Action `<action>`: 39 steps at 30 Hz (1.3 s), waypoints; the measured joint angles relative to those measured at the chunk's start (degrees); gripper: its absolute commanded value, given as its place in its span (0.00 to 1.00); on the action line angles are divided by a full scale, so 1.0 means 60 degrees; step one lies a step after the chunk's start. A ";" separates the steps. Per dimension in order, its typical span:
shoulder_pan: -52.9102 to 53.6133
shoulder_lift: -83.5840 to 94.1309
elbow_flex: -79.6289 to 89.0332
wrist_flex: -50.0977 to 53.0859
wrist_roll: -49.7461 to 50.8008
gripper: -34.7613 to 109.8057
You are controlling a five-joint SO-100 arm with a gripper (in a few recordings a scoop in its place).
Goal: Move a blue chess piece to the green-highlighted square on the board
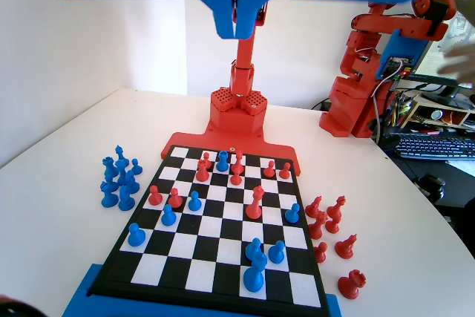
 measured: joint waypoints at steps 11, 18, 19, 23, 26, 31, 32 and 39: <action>0.0000 0.0000 0.0000 0.0000 0.0000 0.25; 0.0073 0.0000 0.0000 0.0000 0.0000 0.27; 0.0073 0.0000 0.0000 0.0000 0.0000 0.27; -0.0117 0.0000 0.0000 -0.0088 0.0059 0.27; -0.0205 -0.0146 -0.0322 -0.0308 0.0513 0.27; -0.0366 -0.1274 -0.1846 -0.0103 0.0791 0.27; -0.0454 -0.1582 -0.2212 0.0059 0.0762 0.26; -0.0234 -0.4263 -0.4365 0.0732 0.0732 0.26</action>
